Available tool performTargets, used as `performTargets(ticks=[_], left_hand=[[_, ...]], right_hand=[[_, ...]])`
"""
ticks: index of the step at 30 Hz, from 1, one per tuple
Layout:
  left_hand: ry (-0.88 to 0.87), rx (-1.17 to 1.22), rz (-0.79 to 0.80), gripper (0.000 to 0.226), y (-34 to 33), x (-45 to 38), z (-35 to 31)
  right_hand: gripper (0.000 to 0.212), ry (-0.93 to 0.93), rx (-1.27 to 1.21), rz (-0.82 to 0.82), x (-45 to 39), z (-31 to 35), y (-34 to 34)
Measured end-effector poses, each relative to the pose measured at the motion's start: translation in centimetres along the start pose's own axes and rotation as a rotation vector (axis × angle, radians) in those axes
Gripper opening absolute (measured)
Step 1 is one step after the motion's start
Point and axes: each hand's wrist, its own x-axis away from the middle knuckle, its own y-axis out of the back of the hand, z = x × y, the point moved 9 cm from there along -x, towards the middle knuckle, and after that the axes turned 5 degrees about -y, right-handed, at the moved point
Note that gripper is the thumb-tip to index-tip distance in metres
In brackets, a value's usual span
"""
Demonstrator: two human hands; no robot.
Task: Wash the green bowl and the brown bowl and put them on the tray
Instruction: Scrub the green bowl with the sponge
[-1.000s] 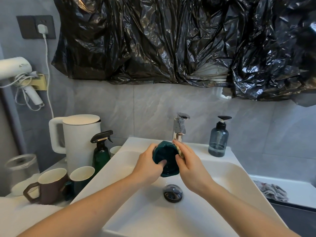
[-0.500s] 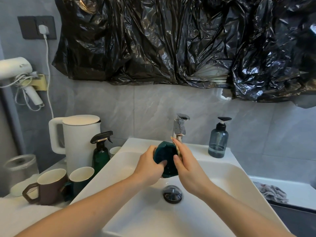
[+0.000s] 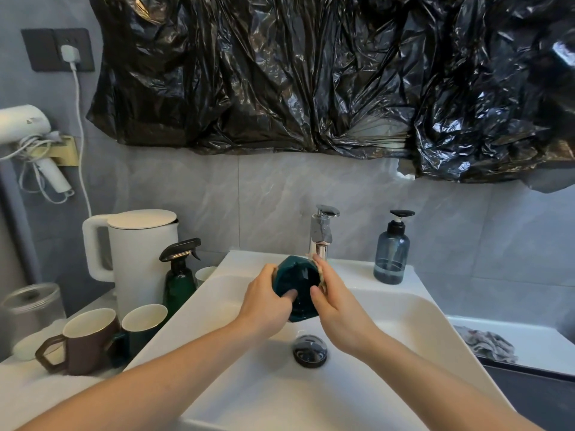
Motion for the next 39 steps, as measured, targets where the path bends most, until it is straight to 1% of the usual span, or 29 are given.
performTargets(ticks=[2, 4, 6, 8, 9, 11, 14, 15, 17, 20, 22, 24, 27, 30, 33, 34, 36, 37, 39], left_hand=[[0.031, 0.065, -0.034, 0.033, 0.5, -0.1, 0.2], [0.033, 0.101, -0.039, 0.034, 0.6, -0.2, 0.3], [0.035, 0.131, -0.016, 0.032, 0.2, -0.3, 0.5], [0.008, 0.062, 0.013, 0.031, -0.3, -0.2, 0.4], [-0.003, 0.022, 0.017, 0.03, -0.3, -0.1, 0.2], [-0.007, 0.014, -0.003, 0.029, -0.2, -0.2, 0.2], [0.047, 0.132, -0.041, 0.032, 0.3, -0.2, 0.5], [0.065, 0.161, -0.043, 0.032, 0.4, -0.2, 0.4], [0.107, 0.224, 0.007, 0.029, -0.1, -0.1, 0.7], [0.181, 0.282, 0.142, 0.021, -1.5, 0.3, 0.8], [0.165, 0.206, 0.195, 0.023, -1.9, 0.5, 0.8], [0.13, 0.137, 0.208, 0.026, -2.0, 0.6, 0.5], [0.105, 0.118, 0.172, 0.019, -1.6, 0.6, 0.4], [0.113, 0.142, 0.062, 0.018, -0.4, 0.2, 0.3], [0.134, 0.191, -0.016, 0.021, 0.3, 0.1, 0.2], [0.141, 0.213, -0.009, 0.022, 0.2, 0.1, 0.2], [0.154, 0.268, 0.039, 0.024, -0.5, 0.3, 0.2], [0.155, 0.281, 0.056, 0.025, -0.8, 0.4, 0.2], [0.141, 0.263, 0.051, 0.024, -0.8, 0.4, 0.0]], right_hand=[[0.051, -0.008, -0.095, 0.069, 0.3, 0.3, -0.7], [0.052, 0.02, -0.099, 0.046, 0.3, 0.9, -0.7], [0.058, 0.051, -0.001, -0.013, 0.1, 1.3, -0.2], [0.063, 0.085, 0.118, -0.06, 0.0, 1.5, 0.2], [0.063, 0.09, 0.133, -0.073, 0.0, 1.3, 0.3], [0.06, 0.049, 0.086, -0.051, 0.1, 0.7, 0.3], [0.051, -0.036, -0.102, 0.055, 0.1, 0.1, -0.6], [0.048, -0.044, -0.14, 0.062, 0.1, 0.0, -0.8], [0.043, -0.044, -0.149, 0.027, 0.0, 0.0, -0.5], [0.039, -0.07, -0.103, -0.053, -0.2, -0.5, 0.6], [0.043, -0.075, -0.035, -0.066, -0.2, -1.0, 1.0], [0.052, -0.043, 0.082, -0.05, -0.3, -0.9, 0.8], [0.06, 0.02, 0.173, -0.041, -0.5, -0.1, 0.2], [0.057, -0.005, 0.055, -0.003, -0.3, 0.1, 0.1], [0.047, -0.043, -0.085, 0.071, 0.0, 0.1, -0.7], [0.045, -0.027, -0.105, 0.057, -0.1, 0.2, -0.6], [0.049, 0.018, -0.102, -0.009, -0.2, 0.6, 0.0], [0.05, 0.015, -0.106, -0.039, -0.4, 0.5, 0.3], [0.047, 0.0, -0.16, -0.043, -0.4, 0.1, 0.5]])
